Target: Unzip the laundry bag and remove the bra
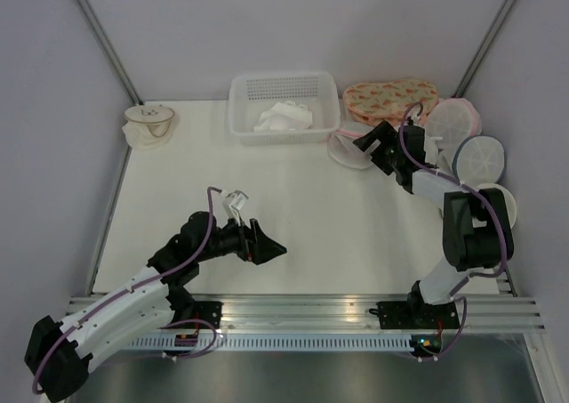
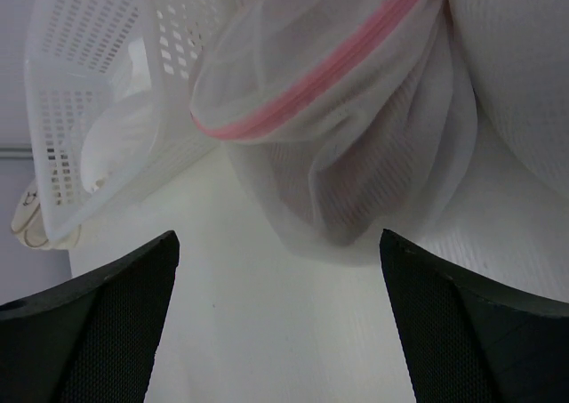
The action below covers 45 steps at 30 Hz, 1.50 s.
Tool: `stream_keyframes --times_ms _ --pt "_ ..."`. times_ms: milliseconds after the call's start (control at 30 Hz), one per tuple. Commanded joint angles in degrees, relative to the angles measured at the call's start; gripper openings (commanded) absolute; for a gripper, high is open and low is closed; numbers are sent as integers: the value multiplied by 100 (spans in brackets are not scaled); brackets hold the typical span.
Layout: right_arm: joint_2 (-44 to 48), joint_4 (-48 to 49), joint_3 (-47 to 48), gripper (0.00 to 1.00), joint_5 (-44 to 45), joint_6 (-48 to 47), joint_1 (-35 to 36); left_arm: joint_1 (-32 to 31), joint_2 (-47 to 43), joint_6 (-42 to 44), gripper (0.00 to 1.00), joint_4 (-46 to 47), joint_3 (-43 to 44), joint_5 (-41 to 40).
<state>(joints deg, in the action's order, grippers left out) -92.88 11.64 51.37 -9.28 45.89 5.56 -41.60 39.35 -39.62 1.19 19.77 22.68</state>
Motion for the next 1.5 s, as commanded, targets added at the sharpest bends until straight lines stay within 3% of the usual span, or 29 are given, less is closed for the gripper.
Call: stream_keyframes --times_ms 0,200,233,267,300,367,400,433,700,767,833,933,1033,1167,1333,1467 --pt "-651 1243 548 98 -504 675 -169 -14 -208 86 100 -84 97 -158" --pt "-2022 1464 1594 98 -452 1342 -258 -6 -305 86 100 -330 141 -211" --pt "-2145 1508 1699 93 -435 1387 -257 -14 -323 77 100 -356 150 -211" --pt "-2338 1534 1848 83 -443 1449 -257 -14 -358 68 100 -383 150 -220" --pt "-2383 1569 1893 62 -461 1458 -257 -14 -384 51 100 -391 150 -229" --pt "-2367 1535 1912 37 -426 1415 -266 -14 -481 24 100 -436 124 -255" --pt "-2314 1439 1885 13 -382 1318 -258 -14 -507 7 100 -444 80 -264" --pt "-2235 1255 1841 1 -312 1256 -257 -14 -560 -11 100 -444 62 -290" --pt "-189 -29 -11 0 32 378 -249 -14 -701 -90 100 -444 -70 -395" --pt "488 -250 -799 0 -187 150 -240 -14 -675 -90 100 -392 -105 -509" --pt "883 -450 -1294 0 -985 -105 -205 -23 -553 -108 100 -374 -114 -658" --pt "1061 -1107 -1420 0 -1960 -1053 102 -23 -167 -73 99 -251 -96 -764" --pt "1228 -1497 -1595 0 -2366 -1731 943 -23 220 50 99 -154 -26 -922" --pt "1132 -1937 -1490 0 -2070 -2285 1596 -23 722 375 99 197 88 -1467" --pt "544 -2701 -894 0 -1042 -2725 2316 -23 1249 446 99 521 194 -2389" --pt "201 -2746 -778 0 -892 -2849 2590 -14 1767 639 100 812 238 -2566"
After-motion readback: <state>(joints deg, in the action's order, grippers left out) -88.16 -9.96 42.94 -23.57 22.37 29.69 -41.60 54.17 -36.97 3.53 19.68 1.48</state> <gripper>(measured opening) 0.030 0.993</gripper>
